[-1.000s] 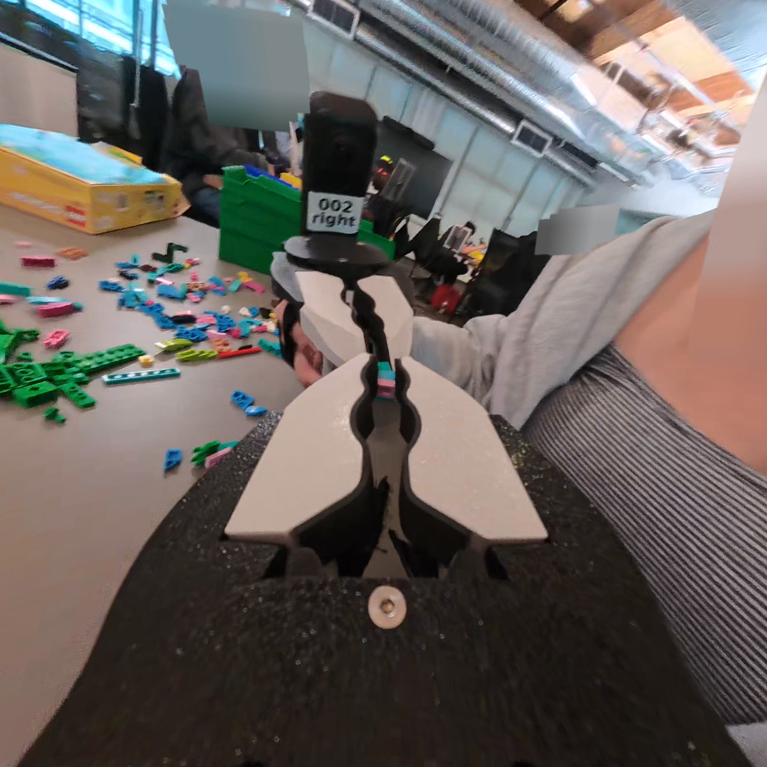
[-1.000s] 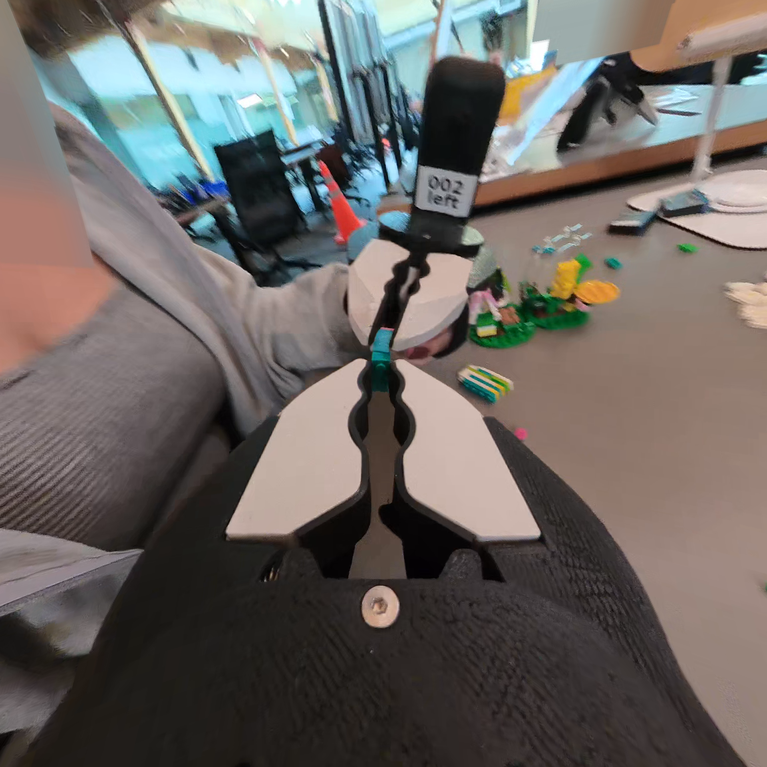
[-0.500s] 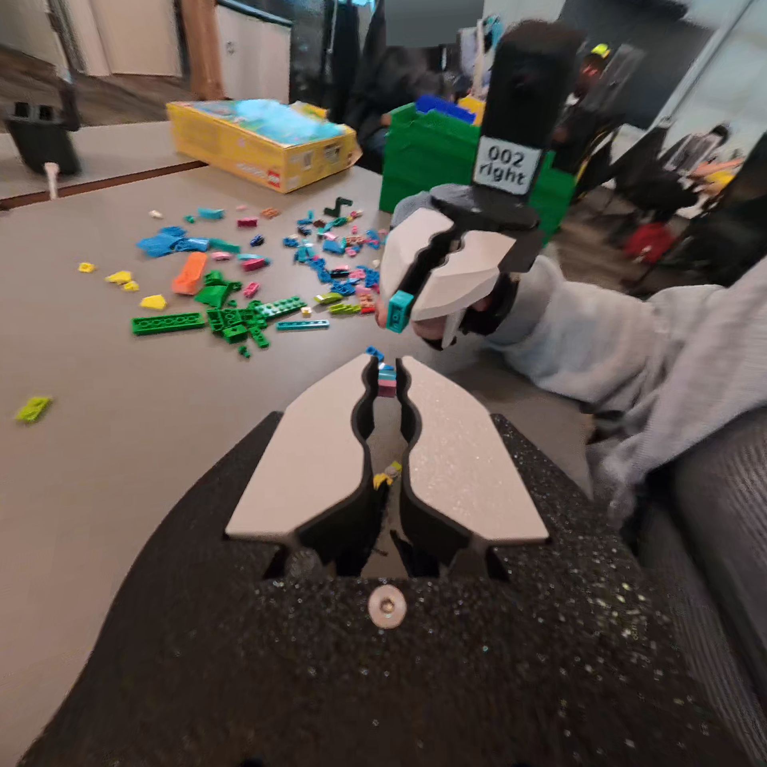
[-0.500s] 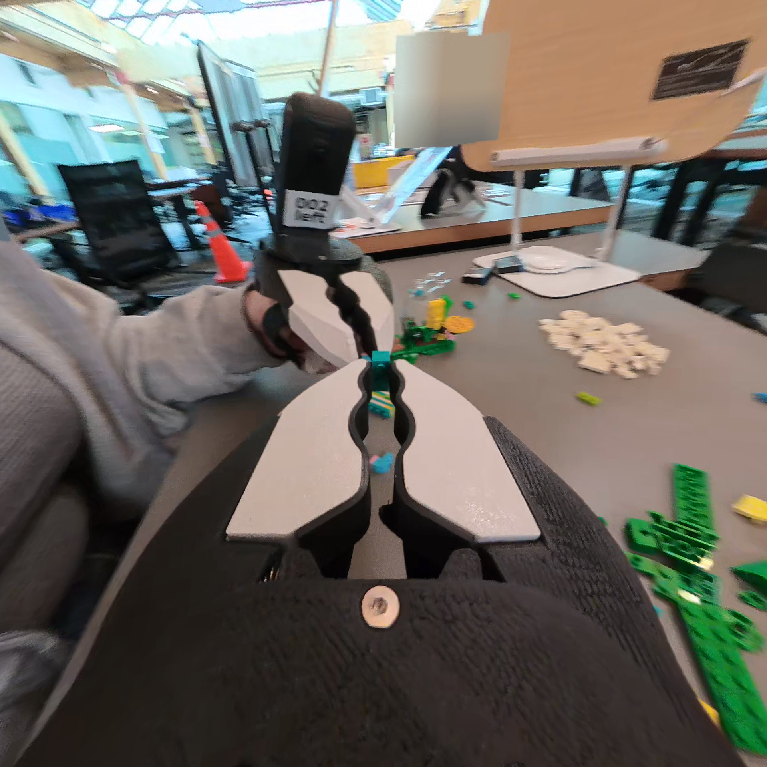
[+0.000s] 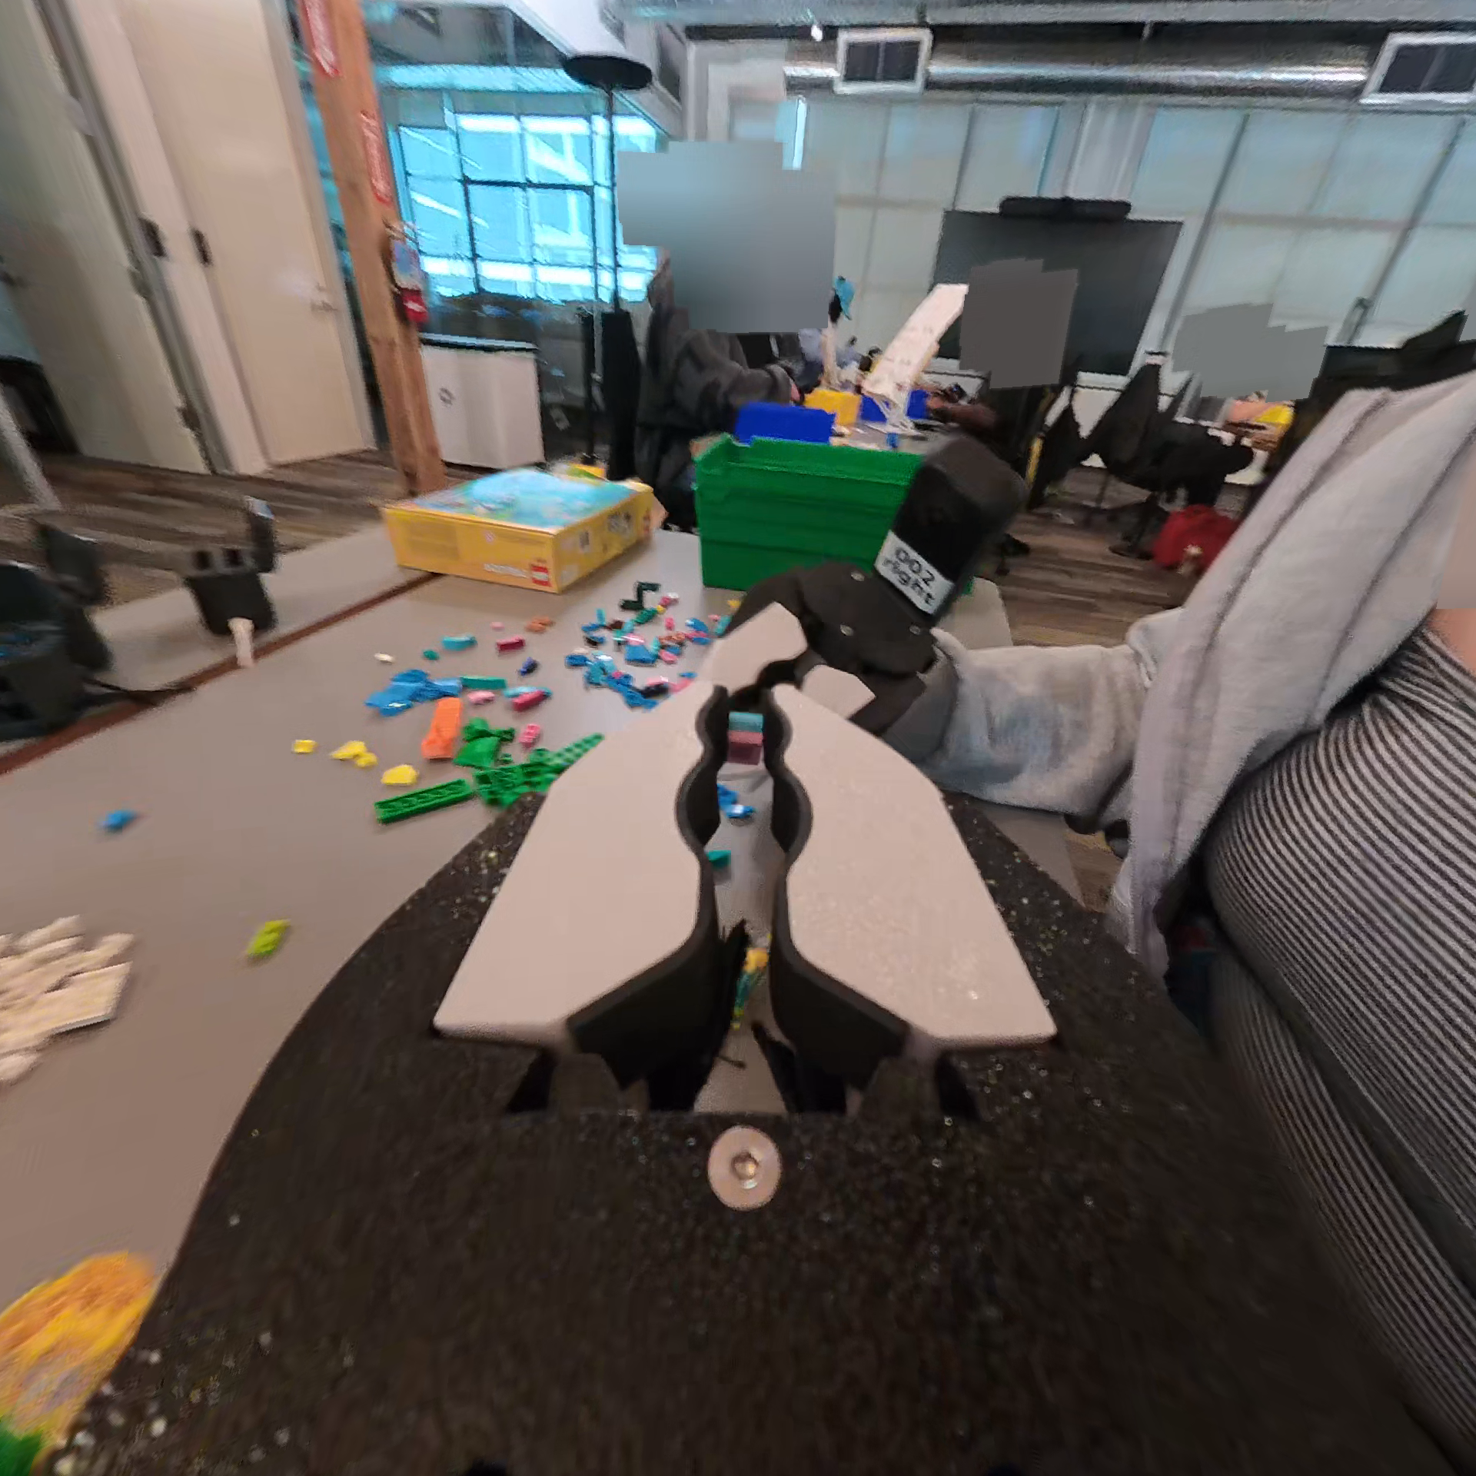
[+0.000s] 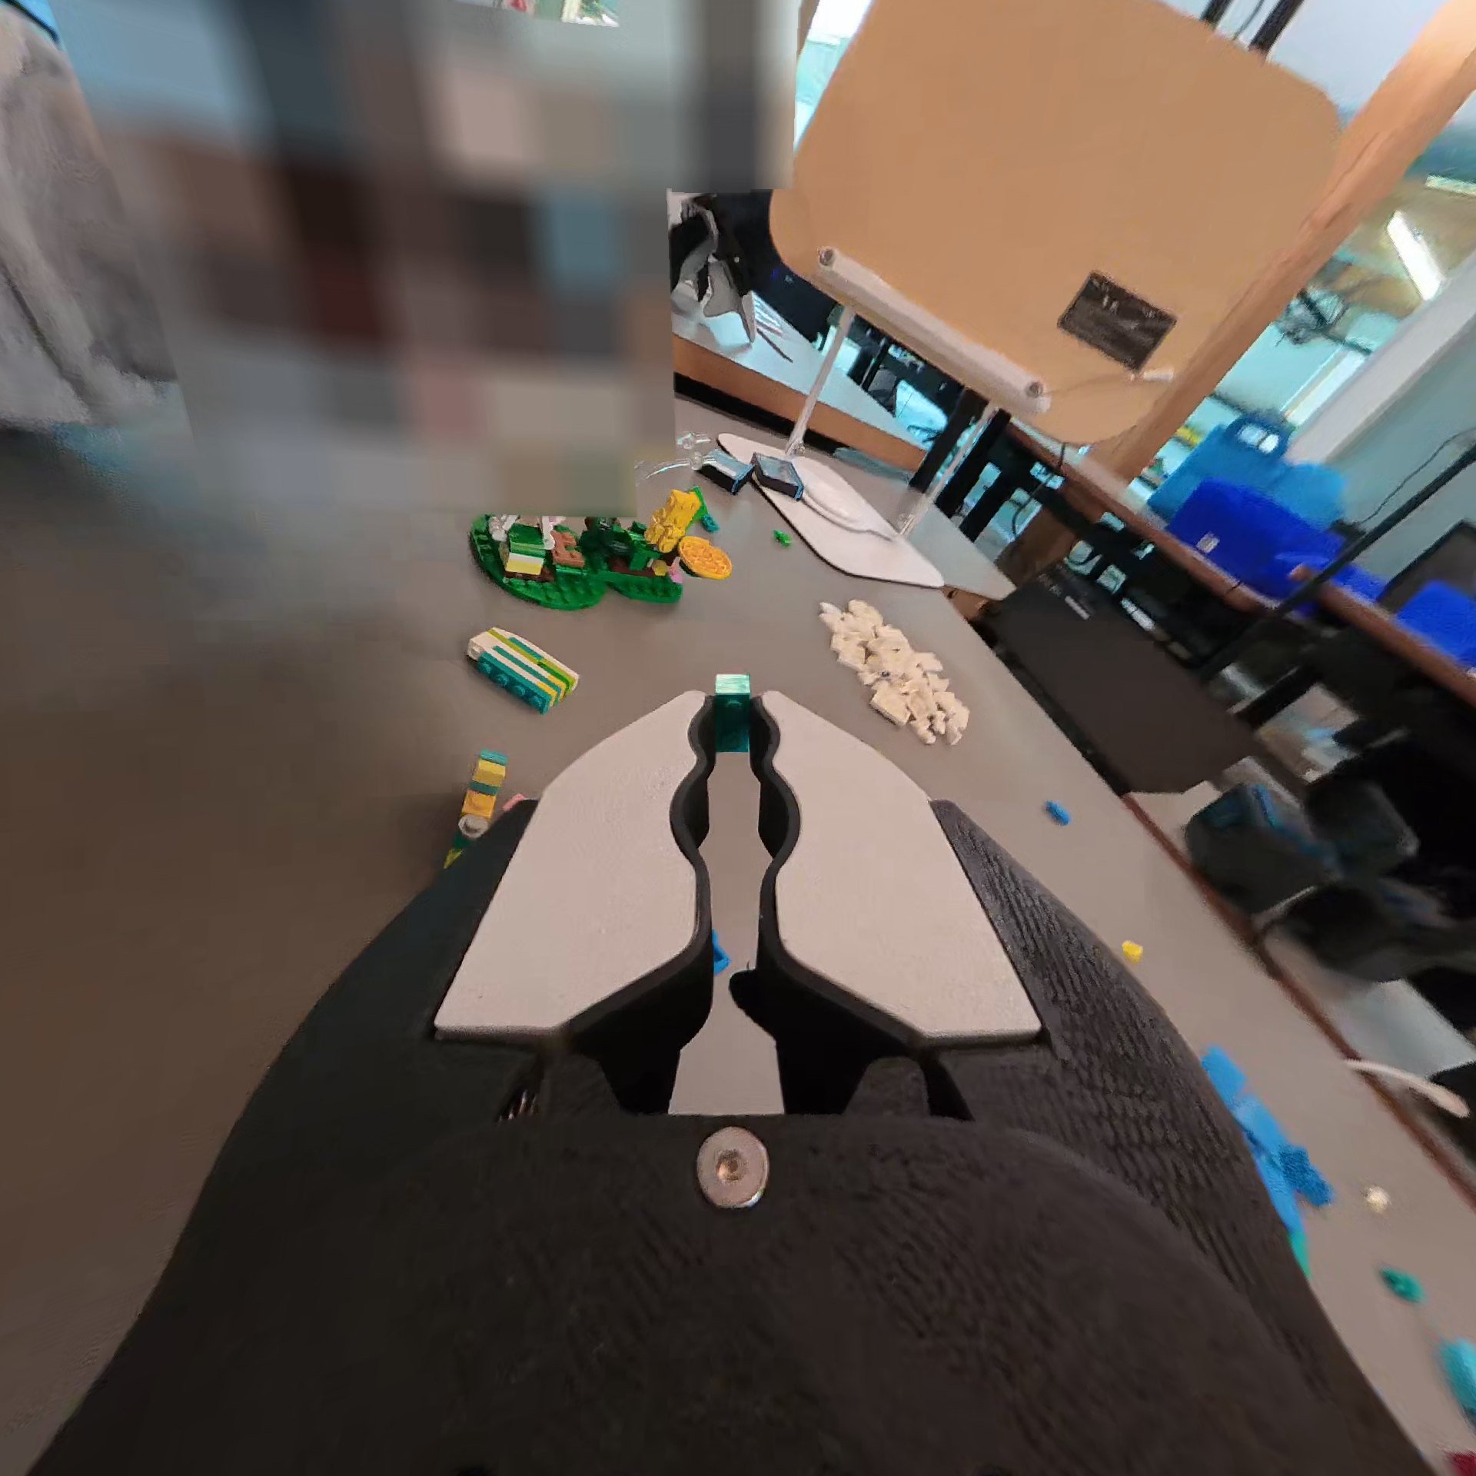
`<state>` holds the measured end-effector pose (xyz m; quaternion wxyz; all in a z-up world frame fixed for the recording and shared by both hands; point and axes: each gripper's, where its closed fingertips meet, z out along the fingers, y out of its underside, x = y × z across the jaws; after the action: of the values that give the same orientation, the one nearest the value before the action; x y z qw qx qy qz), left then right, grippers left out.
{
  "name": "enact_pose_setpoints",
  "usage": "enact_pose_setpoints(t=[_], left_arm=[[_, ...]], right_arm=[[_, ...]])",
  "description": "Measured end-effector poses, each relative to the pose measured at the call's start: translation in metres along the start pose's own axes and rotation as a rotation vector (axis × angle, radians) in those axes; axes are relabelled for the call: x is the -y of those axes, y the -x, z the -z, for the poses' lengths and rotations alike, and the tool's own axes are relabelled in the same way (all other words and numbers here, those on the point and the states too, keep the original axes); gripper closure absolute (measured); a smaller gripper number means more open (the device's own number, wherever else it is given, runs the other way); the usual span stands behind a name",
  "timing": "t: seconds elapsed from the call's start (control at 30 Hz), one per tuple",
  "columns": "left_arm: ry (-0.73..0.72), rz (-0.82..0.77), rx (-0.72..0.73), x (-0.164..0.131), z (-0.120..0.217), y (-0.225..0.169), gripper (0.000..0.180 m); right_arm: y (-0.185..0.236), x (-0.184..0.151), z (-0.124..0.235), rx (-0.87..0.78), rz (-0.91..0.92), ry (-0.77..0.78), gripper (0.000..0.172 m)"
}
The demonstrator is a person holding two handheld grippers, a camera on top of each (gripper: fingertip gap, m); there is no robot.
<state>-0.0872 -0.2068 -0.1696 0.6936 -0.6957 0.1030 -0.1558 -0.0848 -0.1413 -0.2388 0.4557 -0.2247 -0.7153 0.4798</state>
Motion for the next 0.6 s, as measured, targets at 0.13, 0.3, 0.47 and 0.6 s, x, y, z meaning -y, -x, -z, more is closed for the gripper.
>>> enact_pose_setpoints(t=[0.13, 0.3, 0.47, 0.6], left_arm=[[-0.037, -0.038, 0.189, 0.023, 0.046, 0.025, 0.173], [0.023, -0.034, 0.552, 0.023, 0.128, 0.072, 0.173], [0.52, 0.101, 0.715, -0.071, 0.189, 0.095, 0.172], [0.681, 0.247, 0.701, -0.119, 0.204, 0.098, 0.173]], right_arm=[[0.002, 0.01, -0.006, 0.002, 0.052, -0.001, 0.166], [-0.004, 0.069, -0.042, 0.162, 0.057, 0.005, 0.166], [0.007, 0.118, -0.106, 0.411, 0.008, 0.007, 0.166], [0.011, 0.105, -0.172, 0.516, 0.081, 0.191, 0.166]])
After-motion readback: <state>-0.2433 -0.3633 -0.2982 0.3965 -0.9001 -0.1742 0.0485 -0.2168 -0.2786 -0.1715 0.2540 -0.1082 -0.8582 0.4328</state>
